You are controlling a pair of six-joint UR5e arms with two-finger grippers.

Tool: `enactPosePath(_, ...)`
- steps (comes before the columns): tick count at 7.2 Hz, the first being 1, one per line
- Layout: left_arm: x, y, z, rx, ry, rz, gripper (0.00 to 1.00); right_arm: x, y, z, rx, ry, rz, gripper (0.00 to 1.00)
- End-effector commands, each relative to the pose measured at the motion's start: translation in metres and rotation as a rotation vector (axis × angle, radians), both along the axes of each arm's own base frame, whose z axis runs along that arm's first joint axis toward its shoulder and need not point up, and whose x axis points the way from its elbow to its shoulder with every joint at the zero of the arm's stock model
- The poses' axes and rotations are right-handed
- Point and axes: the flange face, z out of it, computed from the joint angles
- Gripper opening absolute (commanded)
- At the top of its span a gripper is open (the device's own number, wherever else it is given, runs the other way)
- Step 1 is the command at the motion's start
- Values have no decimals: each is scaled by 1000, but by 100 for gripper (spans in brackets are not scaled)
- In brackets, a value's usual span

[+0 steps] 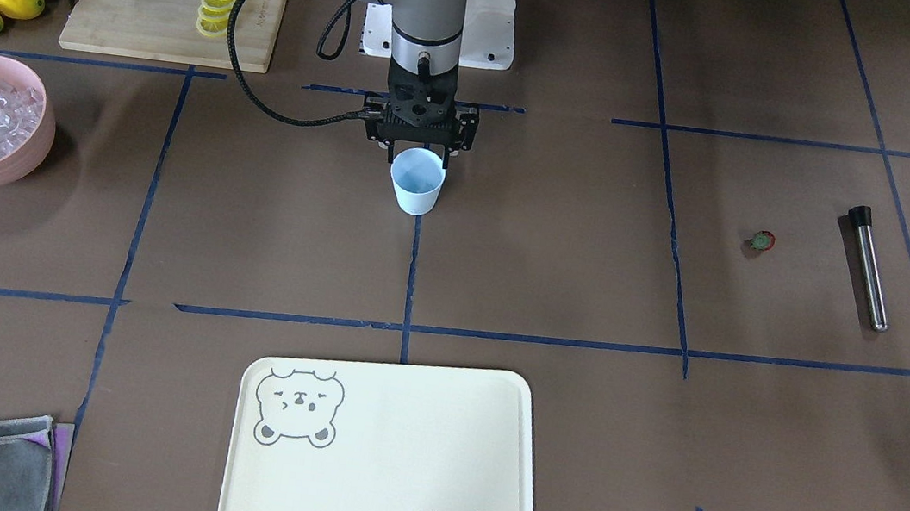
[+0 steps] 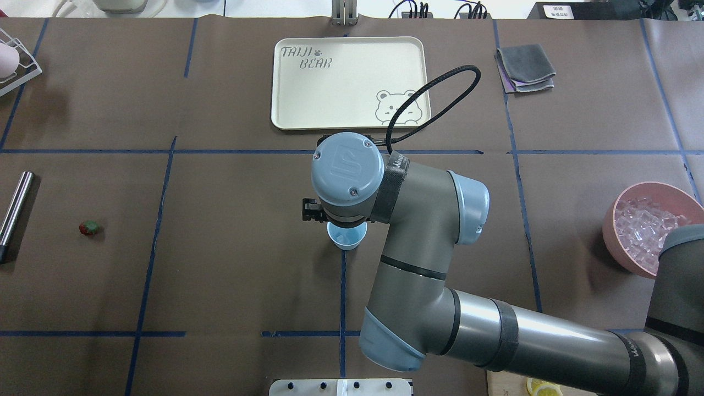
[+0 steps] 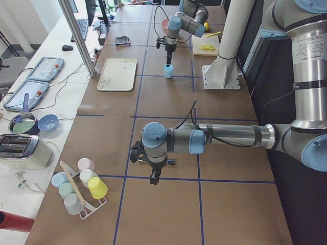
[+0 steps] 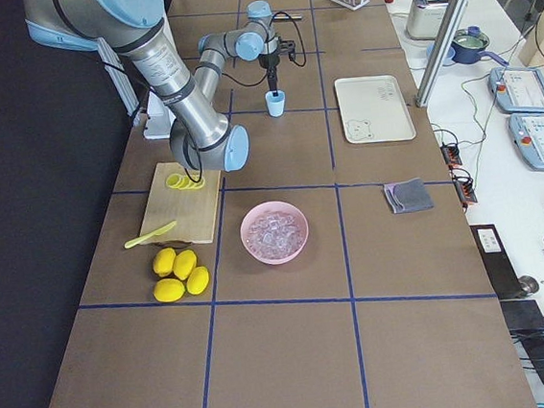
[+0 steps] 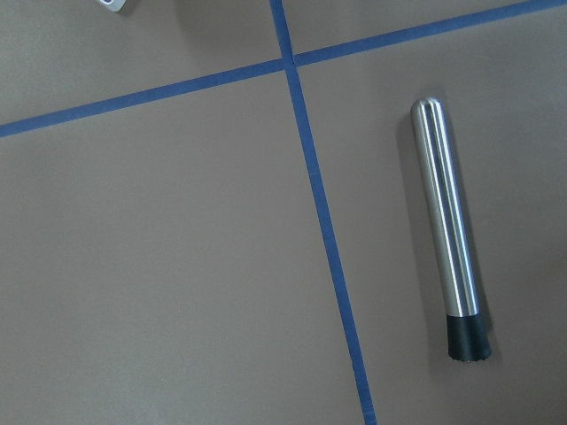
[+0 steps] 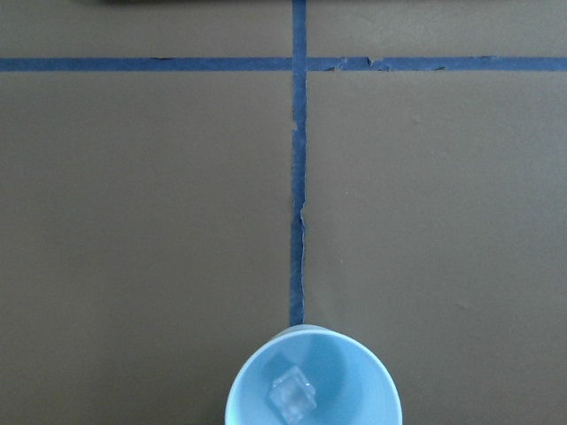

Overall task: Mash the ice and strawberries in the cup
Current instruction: 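Open the right gripper to drop the ice cube into the cup, then move the right gripper back over the pink ice bowl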

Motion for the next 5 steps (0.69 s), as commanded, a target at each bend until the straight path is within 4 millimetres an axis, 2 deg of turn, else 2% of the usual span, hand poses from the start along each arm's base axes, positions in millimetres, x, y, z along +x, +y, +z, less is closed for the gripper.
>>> enactPosePath(1,1,0,0,-1,0,3,100,43,-36,26,3,18,40,100)
enactPosePath(3,3,0,0,0,0,7,100,148,-35,86,78,24,-53,100)
enactPosePath(5,5,0,0,0,0,12,100,245,-32,143,121,39,-162,100)
